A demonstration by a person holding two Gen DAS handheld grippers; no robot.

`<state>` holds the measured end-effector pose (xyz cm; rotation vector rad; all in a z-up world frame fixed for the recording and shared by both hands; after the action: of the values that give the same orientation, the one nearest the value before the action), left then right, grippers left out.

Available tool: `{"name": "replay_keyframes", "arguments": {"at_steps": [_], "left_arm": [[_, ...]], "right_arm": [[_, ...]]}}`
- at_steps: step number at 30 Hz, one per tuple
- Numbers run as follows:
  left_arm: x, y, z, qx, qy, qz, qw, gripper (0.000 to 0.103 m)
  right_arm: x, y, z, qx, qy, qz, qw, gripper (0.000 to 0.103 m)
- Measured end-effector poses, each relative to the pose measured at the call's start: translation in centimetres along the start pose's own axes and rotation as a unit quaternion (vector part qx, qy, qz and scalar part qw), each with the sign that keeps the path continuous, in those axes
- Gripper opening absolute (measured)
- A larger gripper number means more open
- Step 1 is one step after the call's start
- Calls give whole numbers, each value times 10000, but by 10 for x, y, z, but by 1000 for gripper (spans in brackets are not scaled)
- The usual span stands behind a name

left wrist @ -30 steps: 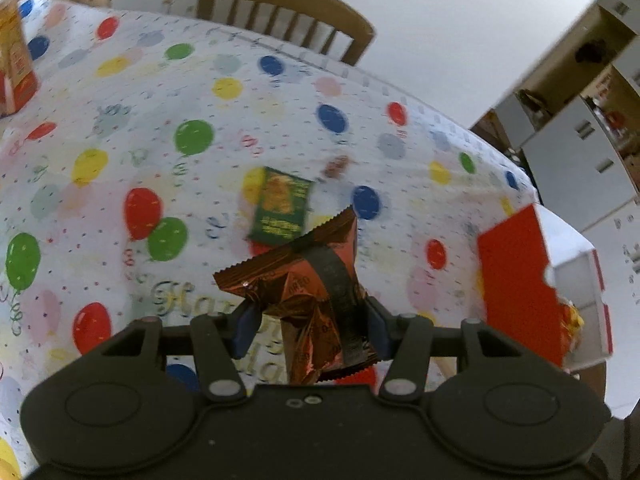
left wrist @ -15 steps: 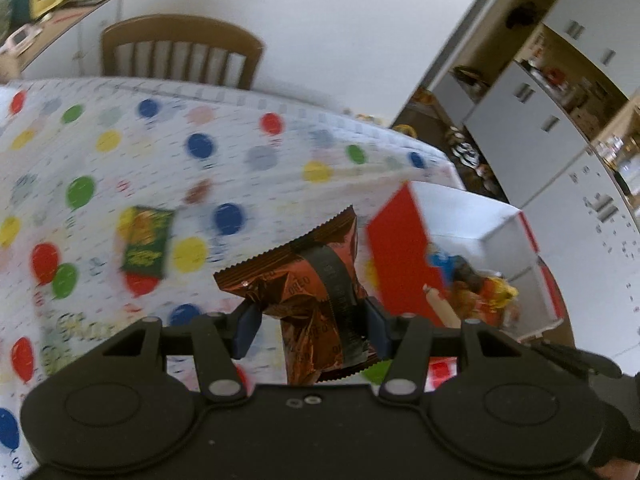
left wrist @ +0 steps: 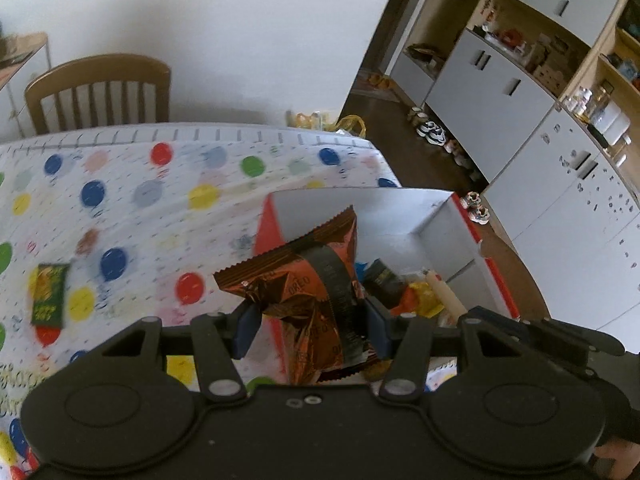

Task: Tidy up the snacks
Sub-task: 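Carry the foil bag and wooden stick with both tools into the box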

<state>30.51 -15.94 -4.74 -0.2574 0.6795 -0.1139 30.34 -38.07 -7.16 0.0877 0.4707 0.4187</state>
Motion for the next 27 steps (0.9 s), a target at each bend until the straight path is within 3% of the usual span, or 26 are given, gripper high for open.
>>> {"name": "replay_keyframes", "arguments": {"at_steps": [11, 27], "left_arm": [[63, -63, 9, 402, 203, 229, 9987, 54], [146, -88, -4, 918, 723, 720, 9905, 54]], "right_arm": [[36, -65, -1, -48, 197, -230, 9995, 11], [96, -85, -15, -252, 604, -170, 9977, 11]]}}
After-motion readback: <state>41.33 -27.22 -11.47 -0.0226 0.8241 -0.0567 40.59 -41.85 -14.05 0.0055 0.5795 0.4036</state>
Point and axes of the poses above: each gripper's, at about its wrist camera, not at the fingertips, and x roughly the way its jaws point, y to its left, z to its top, the point moved 3 cm from there along x, roughly the way its jaws point, and after that the axes turned 15 degrees about -y, right-handed, at the moved point
